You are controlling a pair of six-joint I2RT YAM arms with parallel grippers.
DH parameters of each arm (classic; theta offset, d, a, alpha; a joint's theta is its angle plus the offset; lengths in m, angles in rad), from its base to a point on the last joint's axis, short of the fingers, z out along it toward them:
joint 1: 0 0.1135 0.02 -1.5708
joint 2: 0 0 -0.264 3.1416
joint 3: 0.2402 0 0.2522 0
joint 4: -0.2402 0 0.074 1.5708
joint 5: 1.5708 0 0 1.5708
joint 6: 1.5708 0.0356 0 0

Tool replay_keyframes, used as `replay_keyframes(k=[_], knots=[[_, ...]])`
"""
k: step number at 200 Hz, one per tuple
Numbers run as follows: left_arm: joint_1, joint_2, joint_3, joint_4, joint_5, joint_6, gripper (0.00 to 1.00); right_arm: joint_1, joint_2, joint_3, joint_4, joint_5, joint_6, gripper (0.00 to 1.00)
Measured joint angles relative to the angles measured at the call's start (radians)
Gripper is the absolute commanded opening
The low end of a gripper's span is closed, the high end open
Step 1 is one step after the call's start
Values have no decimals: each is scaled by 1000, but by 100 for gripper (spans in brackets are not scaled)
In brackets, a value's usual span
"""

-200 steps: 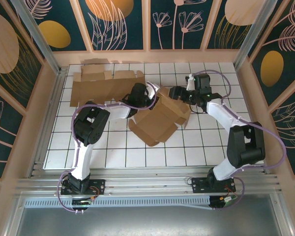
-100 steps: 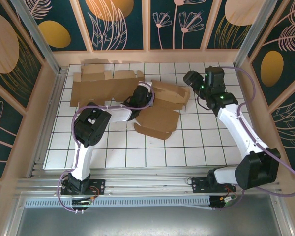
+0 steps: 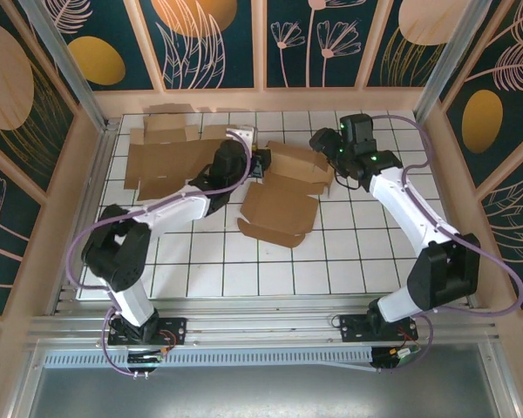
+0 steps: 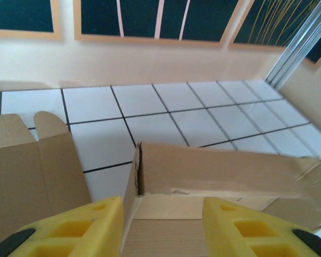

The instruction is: Fold the paper box

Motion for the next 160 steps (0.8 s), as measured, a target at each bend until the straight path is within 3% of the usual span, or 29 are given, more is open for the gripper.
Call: replay_keyframes(k=[24, 58, 116, 160], knots=[[34, 18, 182, -175, 109, -72, 47, 1, 35, 3, 1, 1, 3, 84], [126, 126, 371, -296, 238, -145, 48, 1, 87, 3, 30, -13, 8, 84], [158, 396, 589, -488, 311, -149, 49, 1, 159, 10, 85, -18, 22, 81], [156, 452, 660, -535, 349, -151, 47, 1, 189, 13, 119, -19, 34, 74]])
